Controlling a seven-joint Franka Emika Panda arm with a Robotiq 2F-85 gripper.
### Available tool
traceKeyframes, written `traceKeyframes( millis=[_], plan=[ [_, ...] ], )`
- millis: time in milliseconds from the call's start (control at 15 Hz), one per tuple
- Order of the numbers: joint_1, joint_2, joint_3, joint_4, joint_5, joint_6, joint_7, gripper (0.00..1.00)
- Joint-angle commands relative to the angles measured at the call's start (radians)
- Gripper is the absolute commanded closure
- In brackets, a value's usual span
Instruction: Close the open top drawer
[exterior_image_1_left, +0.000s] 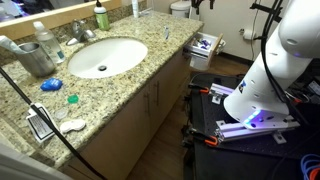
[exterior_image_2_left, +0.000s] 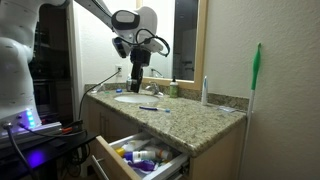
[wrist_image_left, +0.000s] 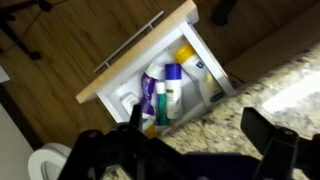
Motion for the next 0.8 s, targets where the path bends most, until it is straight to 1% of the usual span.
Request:
traceKeyframes(
  millis=[0, 200, 333, 400, 467, 733],
  plan=[
    [-0.085, 0.127, -0.004, 0.071, 0.004, -0.035, -0.054, 0.00],
    [-0.147, 0.199, -0.002, 0.088, -0.027, -0.021, -0.036, 0.00],
    [-0.171, 0.208, -0.007, 0.078, -0.080, 0.031, -0.032, 0.00],
    [-0.182, 0.186, 0.005, 0.071, -0.074, 0.042, -0.040, 0.00],
    [-0.179, 0.187, 0.014, 0.060, -0.069, 0.020, -0.018, 0.00],
    [-0.187, 0.185, 0.015, 0.069, -0.072, 0.032, -0.019, 0.00]
  ],
)
